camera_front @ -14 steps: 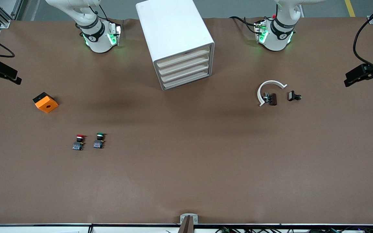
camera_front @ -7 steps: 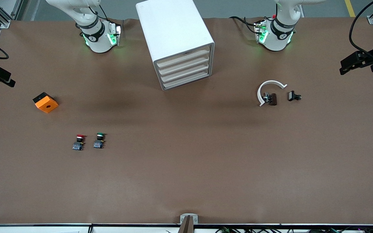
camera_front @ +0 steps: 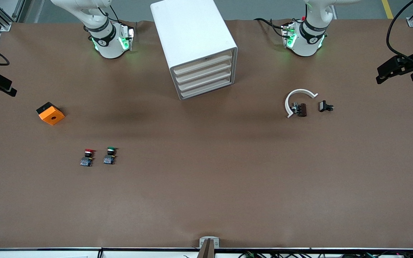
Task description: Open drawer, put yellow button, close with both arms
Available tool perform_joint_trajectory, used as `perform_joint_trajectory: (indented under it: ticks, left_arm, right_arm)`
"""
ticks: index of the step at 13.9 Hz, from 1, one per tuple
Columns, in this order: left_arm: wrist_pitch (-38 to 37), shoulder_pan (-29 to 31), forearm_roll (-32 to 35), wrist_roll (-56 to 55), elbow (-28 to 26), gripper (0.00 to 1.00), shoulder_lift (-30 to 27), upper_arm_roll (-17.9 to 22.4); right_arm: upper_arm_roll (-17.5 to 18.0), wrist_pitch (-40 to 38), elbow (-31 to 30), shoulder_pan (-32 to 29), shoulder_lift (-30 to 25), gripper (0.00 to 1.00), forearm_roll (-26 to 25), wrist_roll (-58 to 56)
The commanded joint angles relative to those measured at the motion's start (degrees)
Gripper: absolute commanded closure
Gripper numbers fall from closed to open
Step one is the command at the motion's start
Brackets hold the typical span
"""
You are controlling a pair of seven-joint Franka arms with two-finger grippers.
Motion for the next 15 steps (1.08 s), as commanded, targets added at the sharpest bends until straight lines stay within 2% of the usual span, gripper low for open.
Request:
perform_joint_trajectory:
  ticks: [1, 7, 10, 11, 15]
  left_arm:
    - [0.7, 1.1, -1.0, 1.5, -0.9, 0.0, -0.9, -0.1]
    - [0.3, 0.8, -1.1, 1.8, -1.5, 0.0, -0.8, -0.4]
    - [1.0, 0.4, -1.2, 5.5, -2.1, 0.0, -1.3, -0.8]
    - [1.0, 0.6, -1.3, 5.2, -2.1, 0.0, -1.4, -1.8]
    - [0.9, 1.0, -0.7, 5.2, 0.6, 0.0, -0.7, -1.5]
  right_arm:
    - [0.5, 0.1, -1.4, -0.8, -1.5, 0.0, 0.2, 0.4]
    - [0.4, -0.1, -1.5, -0.9, -1.7, 0.0, 0.2, 0.4]
    - [0.4, -0.3, -1.5, -0.9, -1.8, 0.0, 0.2, 0.4]
    - [0.4, -0.3, -1.5, -0.9, -1.9, 0.0, 0.2, 0.4]
    - [0.4, -0.3, -1.7, -0.9, -2.2, 0.0, 0.2, 0.4]
